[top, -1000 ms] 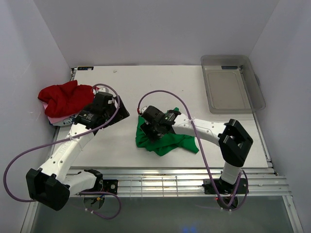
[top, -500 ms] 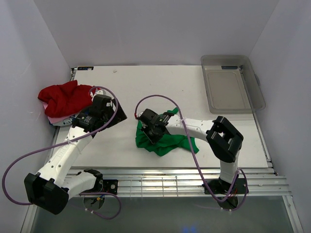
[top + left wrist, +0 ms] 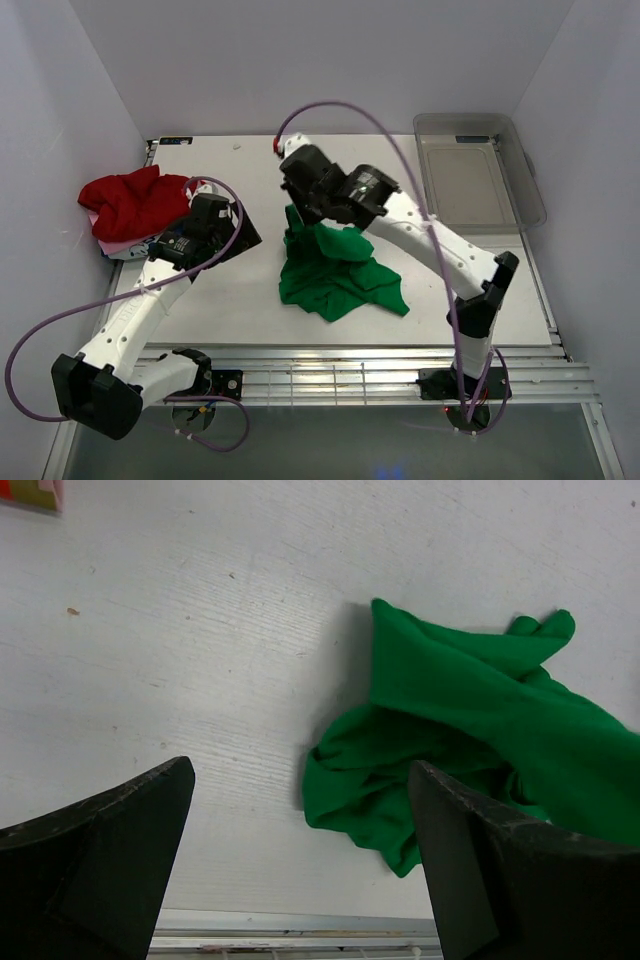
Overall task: Fold and stack the t-shirts
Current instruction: Flatten the tshirt out
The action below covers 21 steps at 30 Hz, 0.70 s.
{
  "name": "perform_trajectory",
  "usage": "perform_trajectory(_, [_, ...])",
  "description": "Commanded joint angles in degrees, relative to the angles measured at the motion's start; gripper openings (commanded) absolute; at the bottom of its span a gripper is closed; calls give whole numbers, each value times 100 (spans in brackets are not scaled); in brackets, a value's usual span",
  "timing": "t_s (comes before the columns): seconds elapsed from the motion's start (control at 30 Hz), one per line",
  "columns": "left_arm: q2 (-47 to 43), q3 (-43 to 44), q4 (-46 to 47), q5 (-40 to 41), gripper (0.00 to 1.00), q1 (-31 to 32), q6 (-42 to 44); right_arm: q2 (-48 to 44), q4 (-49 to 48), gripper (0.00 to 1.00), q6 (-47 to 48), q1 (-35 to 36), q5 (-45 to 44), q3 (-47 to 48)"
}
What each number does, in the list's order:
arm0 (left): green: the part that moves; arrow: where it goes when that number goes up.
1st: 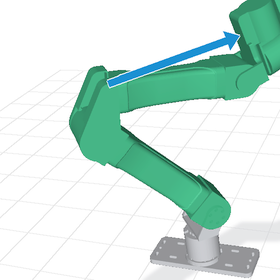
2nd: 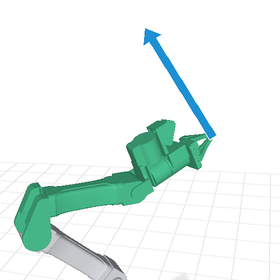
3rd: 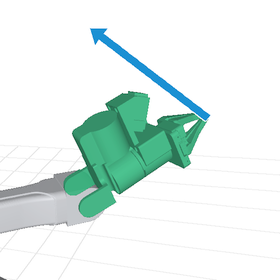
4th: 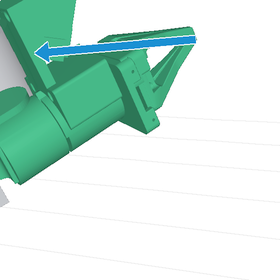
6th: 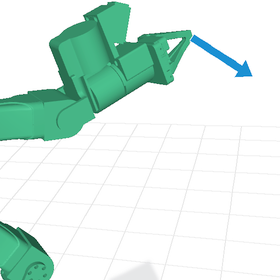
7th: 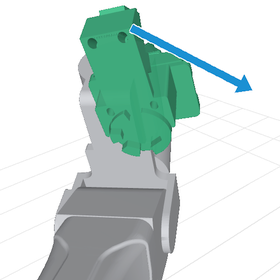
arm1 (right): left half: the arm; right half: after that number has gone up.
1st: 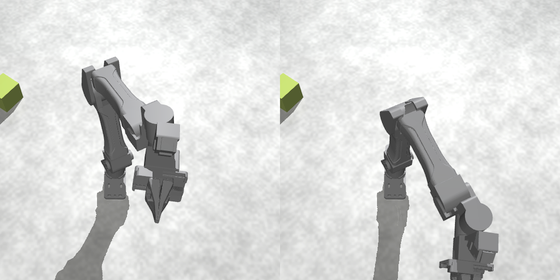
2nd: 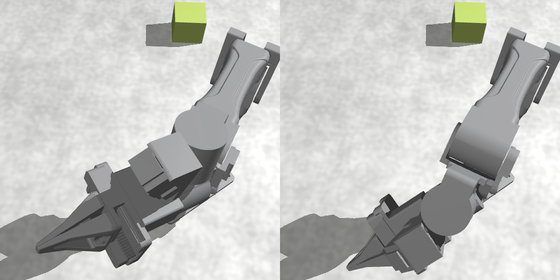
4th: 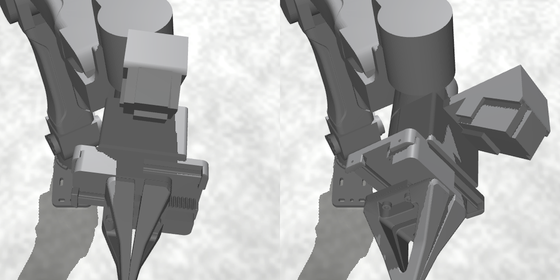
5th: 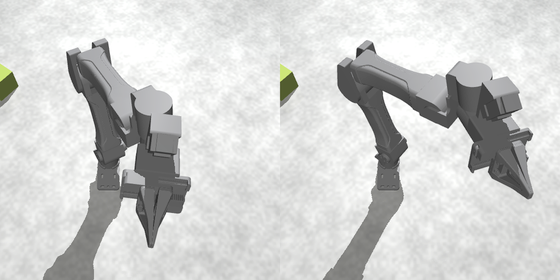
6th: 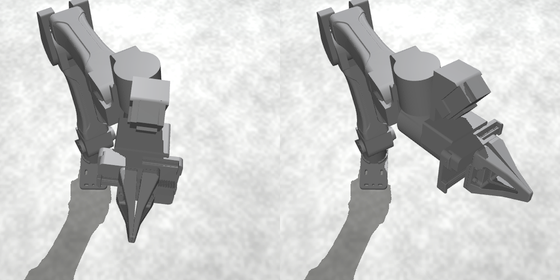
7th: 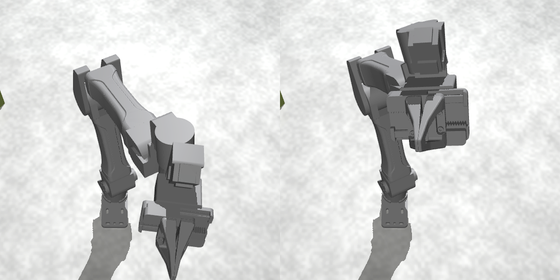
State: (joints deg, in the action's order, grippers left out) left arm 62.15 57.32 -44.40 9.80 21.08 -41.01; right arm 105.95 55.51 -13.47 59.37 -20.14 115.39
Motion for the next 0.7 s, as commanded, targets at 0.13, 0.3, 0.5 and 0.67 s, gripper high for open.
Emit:
perform_trajectory(0.13, [315, -19, 467, -426, 98, -43, -38, -1760, 1938, 20, -1067, -232, -2169, 654])
perform_trajectory(0.3, [578, 69, 712, -706, 98, -43, 146, -3185, 1938, 21, -2053, -936, -2205, -710])
perform_trajectory(0.5, [974, 288, 793, -752, 98, -43, 208, -3292, 1062, 36, -1572, -998, -766, -2369])
perform_trajectory(0.67, [957, 640, 679, -603, 98, -43, 296, -2836, -1163, 59, -1096, -857, 597, -3795])
